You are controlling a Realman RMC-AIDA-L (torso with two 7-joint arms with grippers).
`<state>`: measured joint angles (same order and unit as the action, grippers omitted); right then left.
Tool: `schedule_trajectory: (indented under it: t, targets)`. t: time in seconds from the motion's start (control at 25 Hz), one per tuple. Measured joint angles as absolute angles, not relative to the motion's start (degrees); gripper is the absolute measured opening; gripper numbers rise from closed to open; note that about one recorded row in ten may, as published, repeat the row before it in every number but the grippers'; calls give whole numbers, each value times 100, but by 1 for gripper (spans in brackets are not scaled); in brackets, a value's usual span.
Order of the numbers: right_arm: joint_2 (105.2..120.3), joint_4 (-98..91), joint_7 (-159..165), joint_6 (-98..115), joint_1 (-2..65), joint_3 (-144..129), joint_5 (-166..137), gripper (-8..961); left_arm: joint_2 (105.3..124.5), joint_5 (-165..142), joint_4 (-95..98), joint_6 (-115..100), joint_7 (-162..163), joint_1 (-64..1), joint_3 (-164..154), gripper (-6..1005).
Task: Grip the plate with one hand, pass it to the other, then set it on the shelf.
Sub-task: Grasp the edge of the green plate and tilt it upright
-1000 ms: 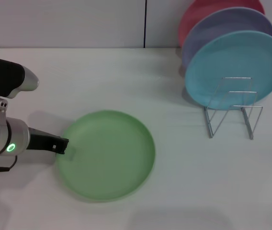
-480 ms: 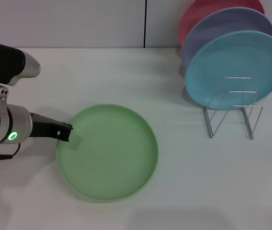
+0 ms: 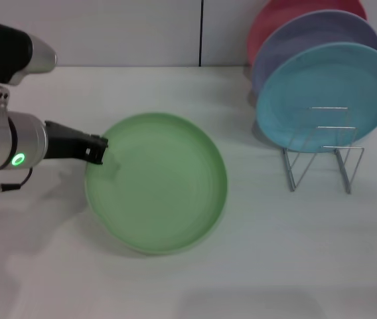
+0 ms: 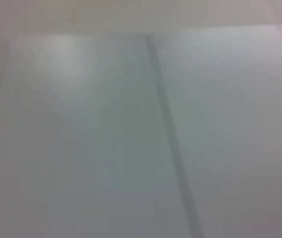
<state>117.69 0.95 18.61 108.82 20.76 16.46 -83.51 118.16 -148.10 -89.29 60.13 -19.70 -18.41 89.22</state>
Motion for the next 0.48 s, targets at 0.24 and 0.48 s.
schedule_trajectory:
  t: [0.24,0.48]
  targets:
    - [11930,-1863,3896,10402,3167,1078,-8542,794,11814,-14809,-9135,6052,-2015,-1847,8965,36]
    - [11937,-4508,7635,8687,3877,-1590,-8587,793,11821,-14812,-9573,6056,-2003,-1747,9173,37]
